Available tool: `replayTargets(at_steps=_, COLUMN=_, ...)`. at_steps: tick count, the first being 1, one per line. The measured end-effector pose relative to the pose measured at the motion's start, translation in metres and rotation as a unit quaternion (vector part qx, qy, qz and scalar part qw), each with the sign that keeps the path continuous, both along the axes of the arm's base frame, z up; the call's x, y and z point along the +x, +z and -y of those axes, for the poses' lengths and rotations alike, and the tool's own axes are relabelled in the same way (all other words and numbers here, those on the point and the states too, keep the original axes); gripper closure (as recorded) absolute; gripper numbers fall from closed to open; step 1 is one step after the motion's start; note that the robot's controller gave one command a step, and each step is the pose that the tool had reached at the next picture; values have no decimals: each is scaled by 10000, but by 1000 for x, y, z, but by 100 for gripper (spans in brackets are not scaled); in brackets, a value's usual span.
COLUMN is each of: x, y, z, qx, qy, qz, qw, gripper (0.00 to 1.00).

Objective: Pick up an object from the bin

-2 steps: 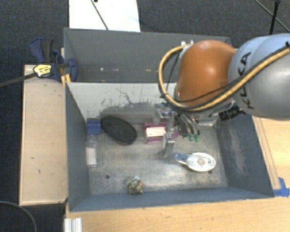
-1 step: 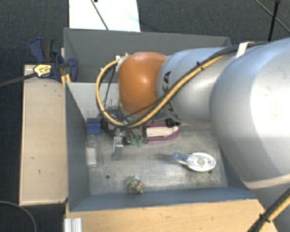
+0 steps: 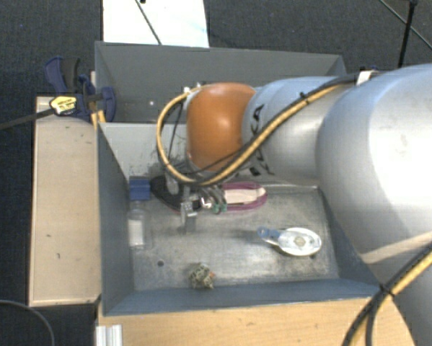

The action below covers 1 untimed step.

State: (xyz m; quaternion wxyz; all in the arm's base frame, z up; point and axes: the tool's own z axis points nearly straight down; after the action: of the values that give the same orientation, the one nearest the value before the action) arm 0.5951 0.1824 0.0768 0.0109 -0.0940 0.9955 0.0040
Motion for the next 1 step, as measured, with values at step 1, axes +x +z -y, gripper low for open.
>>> replayTargets(at_steps=1, x=-2, y=0, z=-2, qx=7, qy=-19, qz=-34, qw=10000, gripper=100)
